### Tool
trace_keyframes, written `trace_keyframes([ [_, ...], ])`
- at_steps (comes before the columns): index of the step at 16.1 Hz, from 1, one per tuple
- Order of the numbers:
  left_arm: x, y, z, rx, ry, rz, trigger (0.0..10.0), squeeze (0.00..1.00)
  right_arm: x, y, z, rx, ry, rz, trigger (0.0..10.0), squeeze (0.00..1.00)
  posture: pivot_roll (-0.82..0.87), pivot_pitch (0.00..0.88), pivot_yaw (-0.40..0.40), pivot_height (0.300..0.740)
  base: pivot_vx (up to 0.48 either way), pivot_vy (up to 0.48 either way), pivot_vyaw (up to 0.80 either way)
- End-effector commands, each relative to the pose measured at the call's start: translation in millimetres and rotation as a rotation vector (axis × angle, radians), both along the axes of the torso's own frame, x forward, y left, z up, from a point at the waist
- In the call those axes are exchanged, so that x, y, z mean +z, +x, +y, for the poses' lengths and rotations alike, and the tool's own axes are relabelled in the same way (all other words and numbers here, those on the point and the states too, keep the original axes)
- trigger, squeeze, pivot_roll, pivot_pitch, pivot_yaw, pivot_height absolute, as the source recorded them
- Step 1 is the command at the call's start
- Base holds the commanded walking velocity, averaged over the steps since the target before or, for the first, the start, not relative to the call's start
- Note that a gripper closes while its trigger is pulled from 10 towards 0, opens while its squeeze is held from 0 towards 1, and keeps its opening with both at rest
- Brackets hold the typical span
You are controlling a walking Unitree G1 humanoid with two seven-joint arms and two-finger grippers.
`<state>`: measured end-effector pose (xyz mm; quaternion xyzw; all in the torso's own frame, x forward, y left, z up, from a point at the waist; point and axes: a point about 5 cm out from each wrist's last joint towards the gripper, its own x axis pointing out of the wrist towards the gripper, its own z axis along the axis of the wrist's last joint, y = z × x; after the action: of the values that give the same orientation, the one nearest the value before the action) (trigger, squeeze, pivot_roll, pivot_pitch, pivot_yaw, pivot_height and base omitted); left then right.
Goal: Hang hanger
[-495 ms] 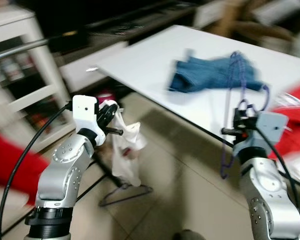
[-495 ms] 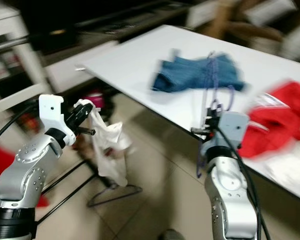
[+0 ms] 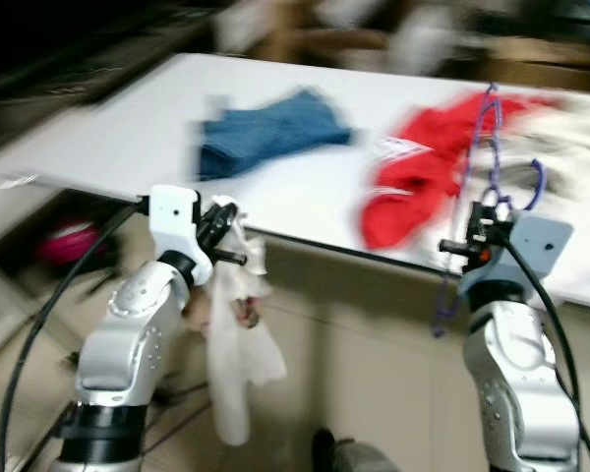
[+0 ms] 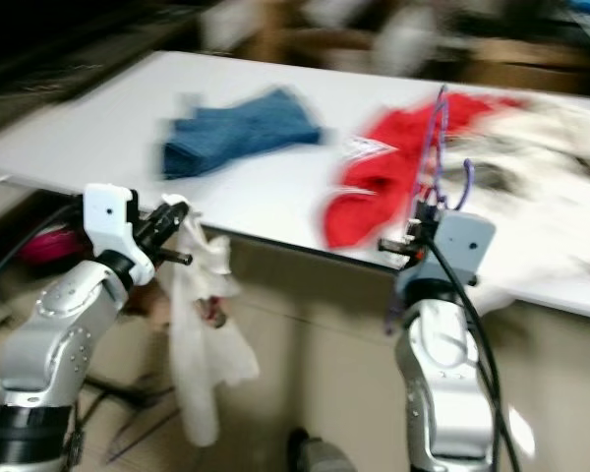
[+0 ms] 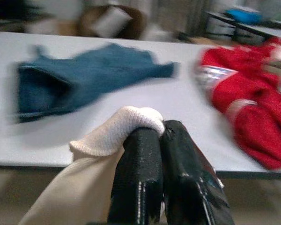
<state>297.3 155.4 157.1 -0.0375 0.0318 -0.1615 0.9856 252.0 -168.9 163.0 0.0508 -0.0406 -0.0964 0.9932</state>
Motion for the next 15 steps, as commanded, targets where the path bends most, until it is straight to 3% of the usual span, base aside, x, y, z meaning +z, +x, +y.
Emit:
trace_keyframes([
  [1,8,0.9,2.2,0.004,-0.02,-0.02,10.0,0.0,3,2.4,0.0,-0.008,0.004,-0.033,10.0,0.0,-0.11,0.02,0.059,0.74,0.0,0.0,-0.8],
  [2,8,1.0,2.8,0.005,-0.023,-0.021,10.0,0.0,3,2.1,-1.3,-0.014,-0.017,-0.047,10.0,0.0,-0.11,0.02,0.059,0.74,0.0,0.0,-0.8],
  [3,9,1.0,4.2,0.005,-0.019,-0.025,10.0,0.0,0,1.3,-2.4,0.002,0.025,-0.029,10.0,0.0,-0.11,0.018,0.055,0.74,0.0,0.24,-0.56],
  [11,9,3.6,2.9,-0.014,0.004,-0.029,10.0,0.0,-2,-1.5,5.8,0.139,0.092,-0.021,10.0,0.0,-0.12,0.009,0.06,0.74,0.0,0.345,0.0],
  [15,11,4.7,3.2,-0.018,0.024,-0.033,10.0,0.0,-12,-0.7,5.8,0.142,0.091,0.078,10.0,0.0,-0.12,0.007,0.06,0.74,0.0,0.363,0.0],
])
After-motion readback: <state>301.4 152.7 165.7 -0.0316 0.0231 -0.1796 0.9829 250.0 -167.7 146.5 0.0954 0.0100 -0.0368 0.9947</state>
